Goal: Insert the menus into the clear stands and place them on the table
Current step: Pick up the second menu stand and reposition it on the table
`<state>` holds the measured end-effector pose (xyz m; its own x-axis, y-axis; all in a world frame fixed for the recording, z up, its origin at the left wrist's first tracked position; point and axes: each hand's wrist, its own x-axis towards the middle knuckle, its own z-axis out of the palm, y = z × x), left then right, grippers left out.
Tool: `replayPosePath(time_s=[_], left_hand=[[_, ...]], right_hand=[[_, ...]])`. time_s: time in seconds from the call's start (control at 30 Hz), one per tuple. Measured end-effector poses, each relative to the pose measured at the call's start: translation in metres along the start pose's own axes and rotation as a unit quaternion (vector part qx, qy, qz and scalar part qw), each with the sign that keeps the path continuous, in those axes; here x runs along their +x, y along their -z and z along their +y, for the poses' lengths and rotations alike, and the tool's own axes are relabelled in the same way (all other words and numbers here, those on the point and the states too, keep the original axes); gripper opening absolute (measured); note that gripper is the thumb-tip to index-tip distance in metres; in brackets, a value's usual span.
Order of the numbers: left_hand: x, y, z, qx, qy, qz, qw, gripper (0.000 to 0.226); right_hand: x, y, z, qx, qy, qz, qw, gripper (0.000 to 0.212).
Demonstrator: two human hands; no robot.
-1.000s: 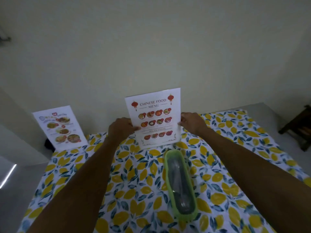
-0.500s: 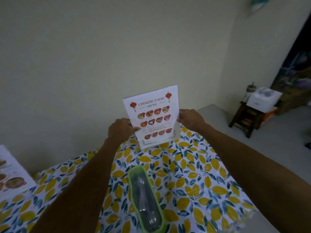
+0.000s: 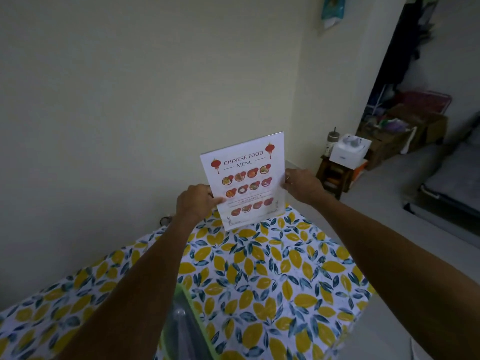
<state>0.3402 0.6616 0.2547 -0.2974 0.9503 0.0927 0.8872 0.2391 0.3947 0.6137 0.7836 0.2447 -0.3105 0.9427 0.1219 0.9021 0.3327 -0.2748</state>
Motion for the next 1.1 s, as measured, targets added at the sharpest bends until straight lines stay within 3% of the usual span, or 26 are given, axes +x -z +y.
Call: replayPosePath(time_s=[0.57,1.1], left_hand=[[0.118,-0.115,0.004,0.034,0.085,0.012,0.996,0.042],[0.195,-0.189,0.000,0.034,0.139,0.001,0.990,0.044]], right_hand=[[0.191,-0.125,0.063,0.026,0.087,-0.078,0.993,0.029],[0.272,-0.194,0.101,0.027,0.095,-0.106,0.989,0.026]])
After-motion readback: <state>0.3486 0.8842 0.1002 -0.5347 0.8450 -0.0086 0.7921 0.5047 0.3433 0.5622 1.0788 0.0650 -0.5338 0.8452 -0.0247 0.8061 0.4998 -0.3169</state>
